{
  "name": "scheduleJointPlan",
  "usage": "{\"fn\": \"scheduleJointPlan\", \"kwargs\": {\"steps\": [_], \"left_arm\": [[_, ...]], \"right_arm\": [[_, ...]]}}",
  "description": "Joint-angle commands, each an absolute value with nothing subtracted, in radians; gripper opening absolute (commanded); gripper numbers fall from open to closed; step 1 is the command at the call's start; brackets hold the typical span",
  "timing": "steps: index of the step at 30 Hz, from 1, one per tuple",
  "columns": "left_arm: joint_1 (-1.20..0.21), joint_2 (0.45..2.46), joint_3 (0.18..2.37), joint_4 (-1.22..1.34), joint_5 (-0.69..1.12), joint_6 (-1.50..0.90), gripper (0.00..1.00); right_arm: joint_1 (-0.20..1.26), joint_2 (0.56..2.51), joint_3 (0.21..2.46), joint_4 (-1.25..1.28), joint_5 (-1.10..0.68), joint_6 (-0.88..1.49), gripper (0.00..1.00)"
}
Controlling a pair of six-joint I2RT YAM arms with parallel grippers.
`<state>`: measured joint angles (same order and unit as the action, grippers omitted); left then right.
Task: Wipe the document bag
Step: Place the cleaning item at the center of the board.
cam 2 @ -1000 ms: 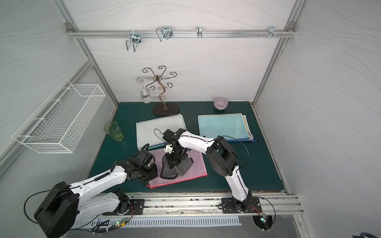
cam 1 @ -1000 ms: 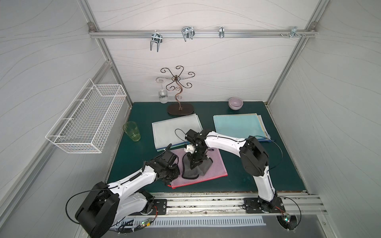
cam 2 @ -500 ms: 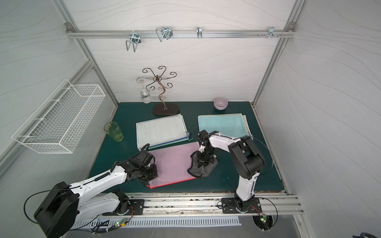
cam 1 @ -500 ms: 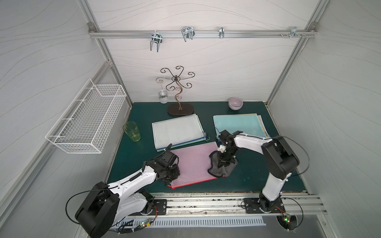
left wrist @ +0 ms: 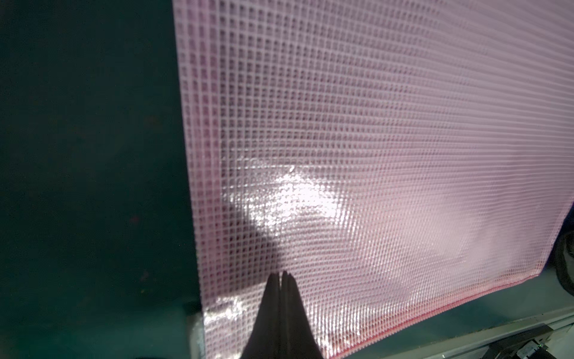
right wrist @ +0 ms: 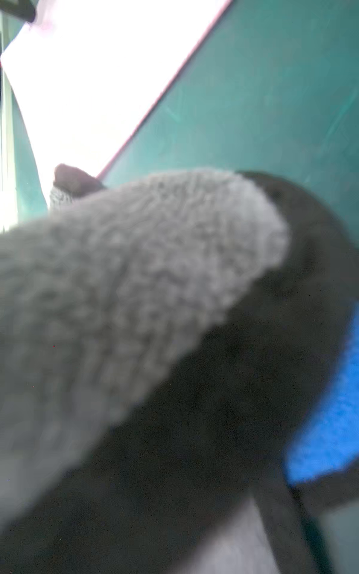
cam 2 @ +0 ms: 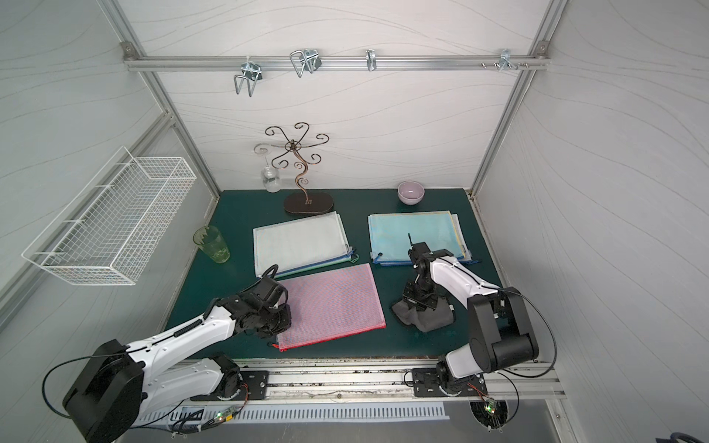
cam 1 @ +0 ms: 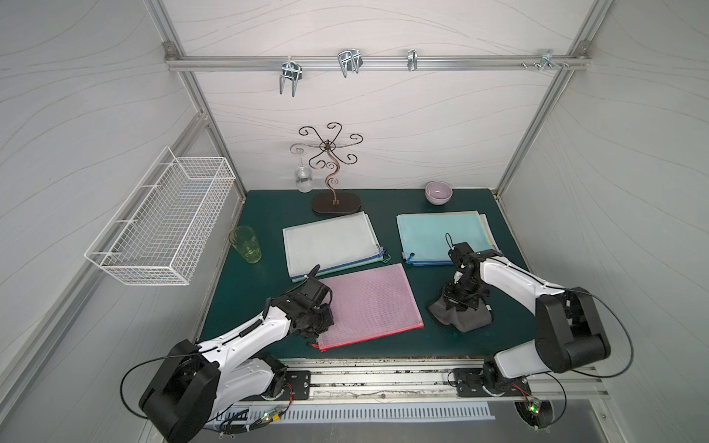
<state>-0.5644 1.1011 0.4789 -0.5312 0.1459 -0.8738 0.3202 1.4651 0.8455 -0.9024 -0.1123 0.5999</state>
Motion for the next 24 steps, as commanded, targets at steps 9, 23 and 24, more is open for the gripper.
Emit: {"fn": "scheduleJointPlan", "kwargs": {"steps": [9, 23, 24], "left_arm": [[-0.562, 1.029, 0.652, -0.595, 0.124, -0.799, 0.0], [-0.774, 1.355, 0.998, -0.309, 0.318, -0.647, 0.0], [-0.804, 1.406, 1.037, -0.292, 0.335, -0.627, 0.0]], "right_arm": [[0.322, 1.25, 0.876, -1.061, -0.094, 0.603, 0.99], [0.326, 1.302, 0.81, -0.949, -0.079, 0.661, 0.99], [0.325, 1.323, 0.807, -0.927, -0.086, 0.662, 0.99]]}}
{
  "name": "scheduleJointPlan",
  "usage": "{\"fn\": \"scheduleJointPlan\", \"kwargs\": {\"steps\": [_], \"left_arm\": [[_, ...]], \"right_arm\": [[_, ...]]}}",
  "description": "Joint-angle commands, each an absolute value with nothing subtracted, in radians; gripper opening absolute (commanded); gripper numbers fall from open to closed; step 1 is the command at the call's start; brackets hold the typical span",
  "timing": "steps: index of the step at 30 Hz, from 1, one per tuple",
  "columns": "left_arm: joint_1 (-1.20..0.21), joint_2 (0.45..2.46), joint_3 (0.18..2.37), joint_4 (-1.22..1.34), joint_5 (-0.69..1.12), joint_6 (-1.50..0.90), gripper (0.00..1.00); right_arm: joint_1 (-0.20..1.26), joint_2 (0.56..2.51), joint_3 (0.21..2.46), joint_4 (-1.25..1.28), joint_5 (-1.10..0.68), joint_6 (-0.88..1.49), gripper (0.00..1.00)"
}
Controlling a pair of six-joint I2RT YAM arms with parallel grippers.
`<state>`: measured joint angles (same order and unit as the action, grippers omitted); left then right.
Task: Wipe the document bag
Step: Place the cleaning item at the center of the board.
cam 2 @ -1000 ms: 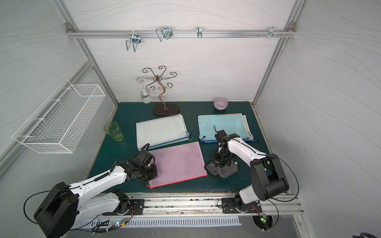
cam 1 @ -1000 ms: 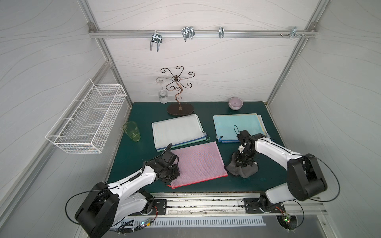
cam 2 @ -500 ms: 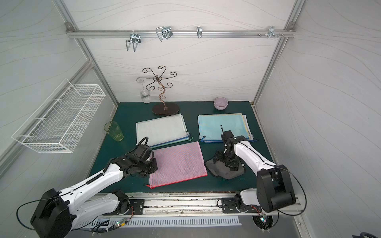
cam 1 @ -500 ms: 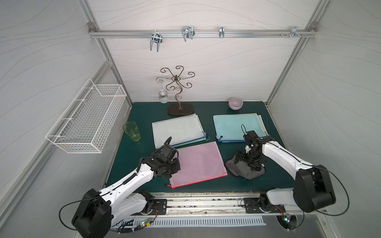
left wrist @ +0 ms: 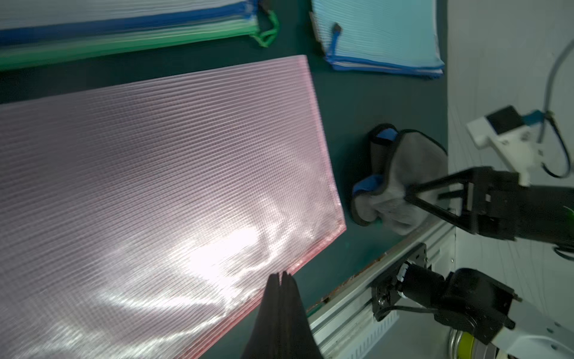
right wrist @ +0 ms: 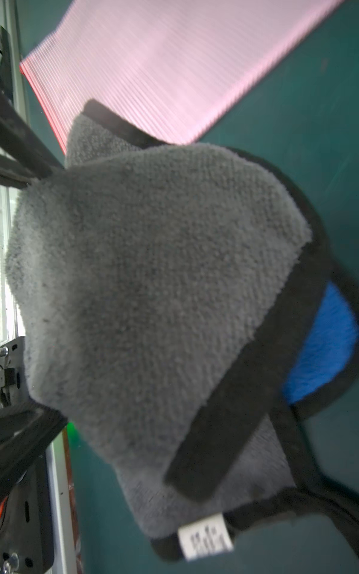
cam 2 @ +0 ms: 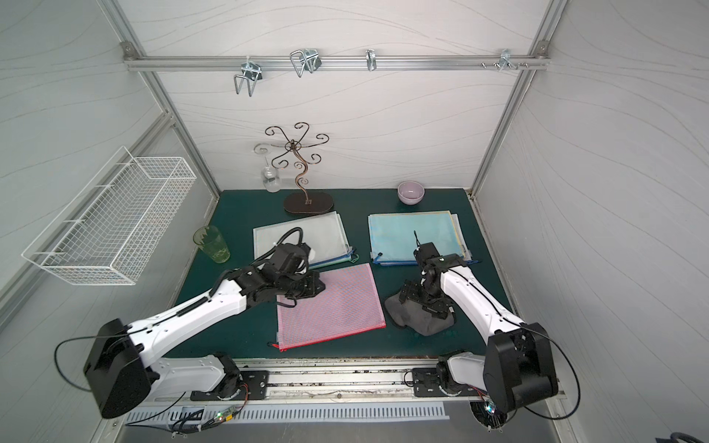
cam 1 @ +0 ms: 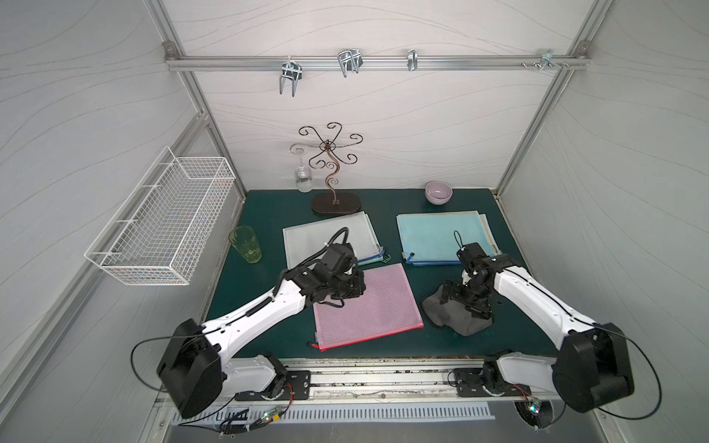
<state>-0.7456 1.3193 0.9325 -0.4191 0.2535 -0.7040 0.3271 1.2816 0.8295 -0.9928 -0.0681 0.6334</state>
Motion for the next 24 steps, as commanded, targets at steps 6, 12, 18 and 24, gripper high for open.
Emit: {"fn": "scheduleJointPlan", "kwargs": {"steps": [6, 12, 18, 24], "left_arm": [[-0.886, 1.639, 1.154, -0.118, 0.439, -0.614, 0.01], [-0.93, 1.871, 1.279, -0.077, 0.498, -0.619, 0.01], [-0.954, 2.041, 1.382, -0.067, 0.494, -0.655, 0.0], [-0.962, 2.216, 1.489, -0.174, 0.482, -0.72, 0.0]], "right_arm": [[0.308, 1.42, 0.819, -0.858, -0.088, 0.665, 0.96], [0.28, 1.428, 0.849, -0.851, -0.134, 0.671, 0.99], [0.256, 1.402, 0.835, -0.867, -0.181, 0.673, 0.99], [0.212, 1.314, 0.834, -0.933, -0.195, 0.659, 0.99]]}}
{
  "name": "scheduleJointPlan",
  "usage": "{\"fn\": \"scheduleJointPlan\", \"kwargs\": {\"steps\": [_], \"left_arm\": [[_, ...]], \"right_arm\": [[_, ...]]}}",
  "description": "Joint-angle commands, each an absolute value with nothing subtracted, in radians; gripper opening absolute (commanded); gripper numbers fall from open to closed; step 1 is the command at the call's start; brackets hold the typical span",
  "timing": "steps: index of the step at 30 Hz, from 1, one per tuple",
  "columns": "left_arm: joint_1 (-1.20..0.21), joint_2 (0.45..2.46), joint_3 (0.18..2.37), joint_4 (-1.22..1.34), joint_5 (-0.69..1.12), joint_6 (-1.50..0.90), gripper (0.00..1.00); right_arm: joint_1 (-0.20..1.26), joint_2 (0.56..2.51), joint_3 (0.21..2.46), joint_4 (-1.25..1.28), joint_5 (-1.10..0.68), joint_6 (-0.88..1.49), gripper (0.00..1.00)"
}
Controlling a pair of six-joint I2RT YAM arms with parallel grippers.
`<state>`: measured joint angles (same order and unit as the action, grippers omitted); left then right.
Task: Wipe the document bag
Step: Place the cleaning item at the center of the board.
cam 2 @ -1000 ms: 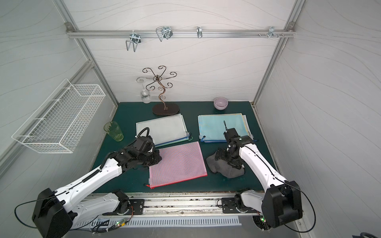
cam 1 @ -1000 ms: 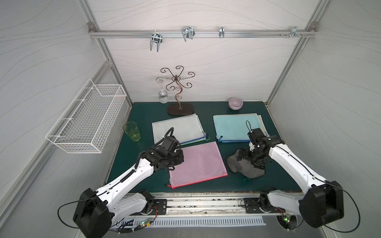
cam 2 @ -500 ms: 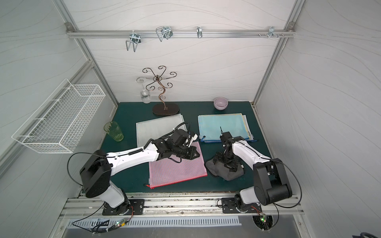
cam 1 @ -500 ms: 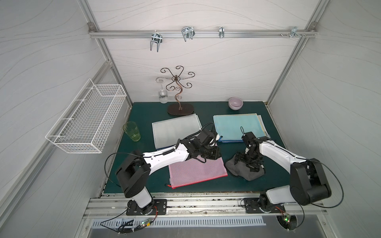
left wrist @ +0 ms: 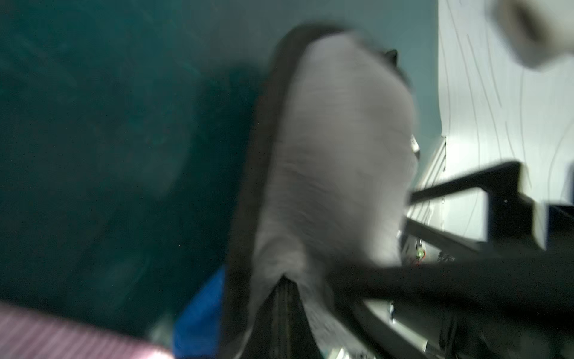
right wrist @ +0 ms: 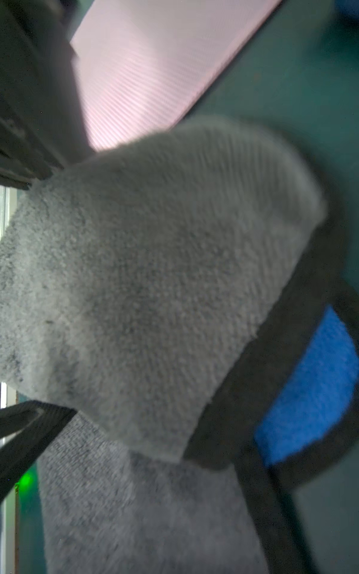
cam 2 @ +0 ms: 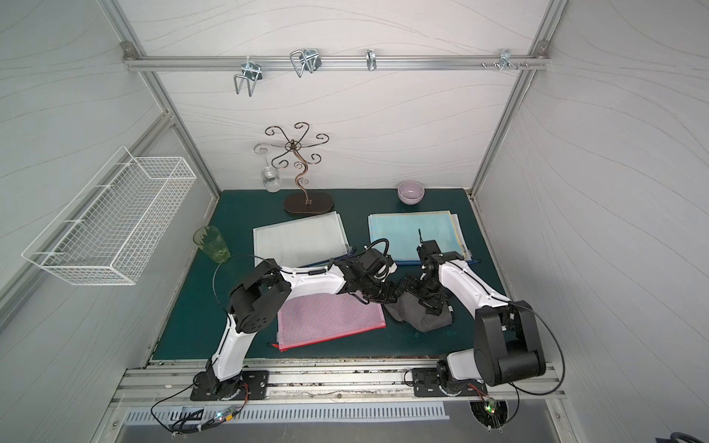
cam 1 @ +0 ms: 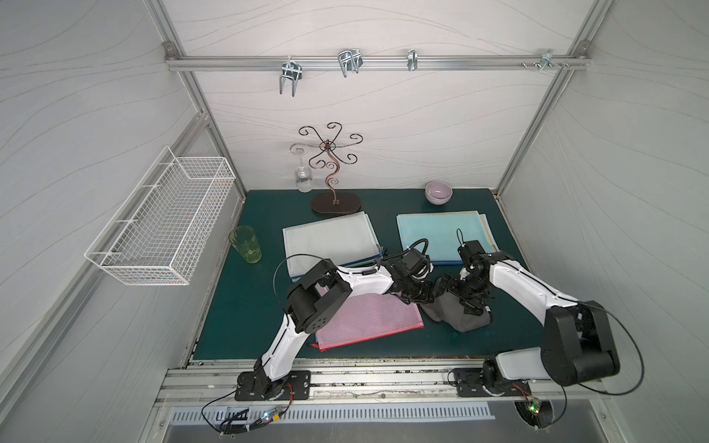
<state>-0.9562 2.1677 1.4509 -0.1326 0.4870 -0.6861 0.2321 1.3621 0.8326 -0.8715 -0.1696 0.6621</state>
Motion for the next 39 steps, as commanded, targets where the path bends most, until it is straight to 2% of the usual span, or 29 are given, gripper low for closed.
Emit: {"fn": "scheduleJointPlan", "kwargs": {"steps": [1, 7, 13, 16, 18, 20, 23, 26, 29, 36, 39], "left_arm": [[-0.963, 2.238, 1.497, -0.186, 0.47, -0.729, 0.0], [-0.964, 2.328, 1.553, -0.283, 0.439, -0.718, 0.0], [-0.963, 2.257, 1.511, -0.253, 0.404, -0.696, 0.02], [-0.966, 2.261, 1.555, -0.317, 0.396, -0.656, 0.02], [-0.966, 2.268, 1.551, -0.31, 0.4, -0.663, 0.02], [-0.966, 2.244, 1.507, -0.252, 0.406, -0.682, 0.06], [-0.963, 2.17, 1.458, -0.212, 0.391, -0.674, 0.23], [-0.948, 2.074, 1.414, -0.188, 0.372, -0.665, 0.35], [-0.925, 1.994, 1.371, -0.156, 0.373, -0.655, 0.41], [-0.874, 1.895, 1.283, -0.21, 0.35, -0.668, 0.43], [-0.839, 1.867, 1.196, -0.223, 0.337, -0.72, 0.41]], "right_arm": [[0.208, 1.3, 0.84, -0.95, -0.192, 0.655, 0.99], [0.179, 1.191, 0.891, -1.056, -0.129, 0.656, 0.99], [0.172, 1.113, 0.967, -1.105, -0.042, 0.671, 0.99], [0.174, 1.01, 0.999, -1.082, 0.013, 0.693, 0.96], [0.183, 1.029, 1.02, -1.072, 0.009, 0.679, 0.97], [0.182, 1.087, 1.033, -1.084, -0.022, 0.675, 0.98], [0.193, 1.131, 0.973, -0.986, -0.127, 0.656, 0.97], [0.216, 1.197, 0.954, -0.935, -0.2, 0.63, 0.91], [0.265, 1.231, 0.96, -0.917, -0.185, 0.621, 0.83], [0.346, 1.326, 0.99, -0.855, -0.188, 0.61, 0.69], [0.373, 1.419, 1.011, -0.786, -0.284, 0.582, 0.57]]}}
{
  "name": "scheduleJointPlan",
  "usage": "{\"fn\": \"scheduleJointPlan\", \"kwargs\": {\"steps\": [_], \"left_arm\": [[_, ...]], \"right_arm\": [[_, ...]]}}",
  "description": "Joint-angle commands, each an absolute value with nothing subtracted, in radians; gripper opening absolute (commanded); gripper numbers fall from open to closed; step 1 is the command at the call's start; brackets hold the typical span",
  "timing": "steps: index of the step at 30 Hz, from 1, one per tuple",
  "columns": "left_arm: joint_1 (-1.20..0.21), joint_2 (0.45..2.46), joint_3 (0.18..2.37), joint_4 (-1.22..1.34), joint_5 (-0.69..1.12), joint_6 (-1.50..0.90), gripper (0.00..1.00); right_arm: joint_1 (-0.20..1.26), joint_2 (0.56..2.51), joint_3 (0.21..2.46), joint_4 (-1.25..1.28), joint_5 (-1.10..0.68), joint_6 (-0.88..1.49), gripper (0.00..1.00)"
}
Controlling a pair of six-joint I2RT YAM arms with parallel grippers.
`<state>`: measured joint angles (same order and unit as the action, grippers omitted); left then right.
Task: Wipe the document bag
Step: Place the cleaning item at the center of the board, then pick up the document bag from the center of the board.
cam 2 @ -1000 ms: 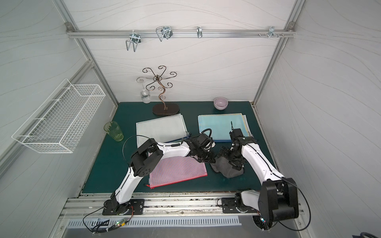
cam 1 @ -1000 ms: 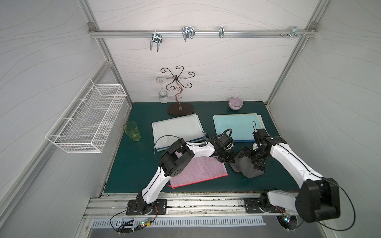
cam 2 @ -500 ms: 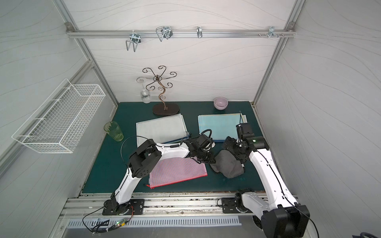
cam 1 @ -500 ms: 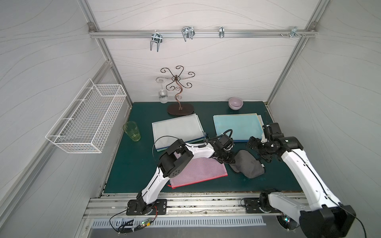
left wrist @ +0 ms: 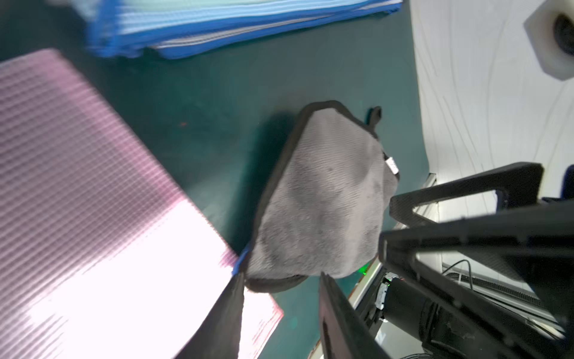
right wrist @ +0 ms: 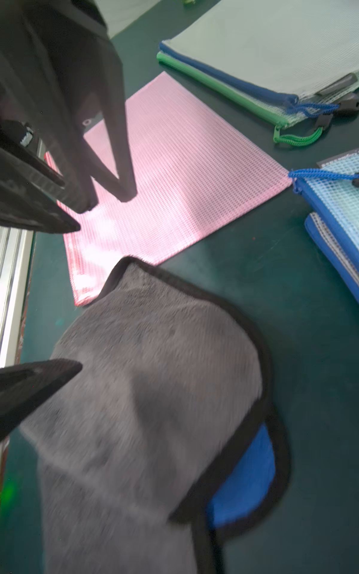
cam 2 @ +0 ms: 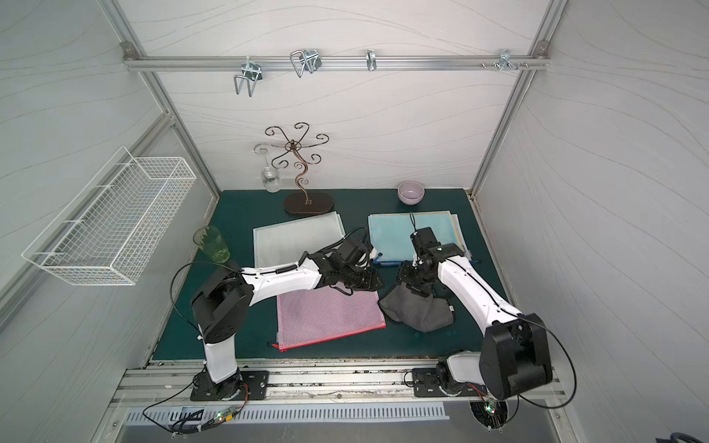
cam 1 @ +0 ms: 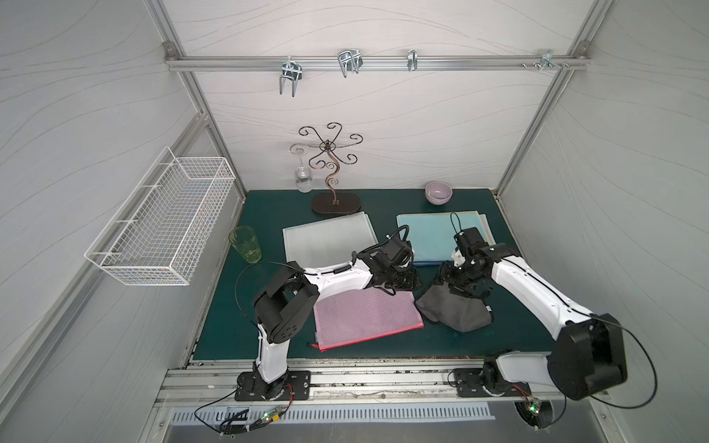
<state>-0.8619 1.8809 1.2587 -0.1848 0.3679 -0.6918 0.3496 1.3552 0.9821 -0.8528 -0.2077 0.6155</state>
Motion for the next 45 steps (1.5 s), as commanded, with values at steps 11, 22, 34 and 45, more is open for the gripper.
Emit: {"fn": "scheduleJointPlan", "kwargs": {"steps": [11, 22, 34, 45], "left_arm": [[-0.789, 1.763, 0.976, -0.242, 0.244, -0.782, 0.32], [-0.777, 1.774, 0.939, -0.235, 0.232, -0.807, 0.32], [-0.762, 1.76, 0.916, -0.214, 0.239, -0.81, 0.28], [-0.701, 1.438, 0.932, -0.345, 0.181, -0.783, 0.36]], "right_arm": [[0.47, 1.818, 1.157, -0.66, -0.388, 0.472, 0.55], [0.564, 1.981, 1.134, -0.661, -0.463, 0.399, 0.54], [0.601, 1.954, 1.148, -0.615, -0.548, 0.426, 0.12], [0.56, 1.837, 1.472, -1.022, -0.273, 0.341, 0.0]]}}
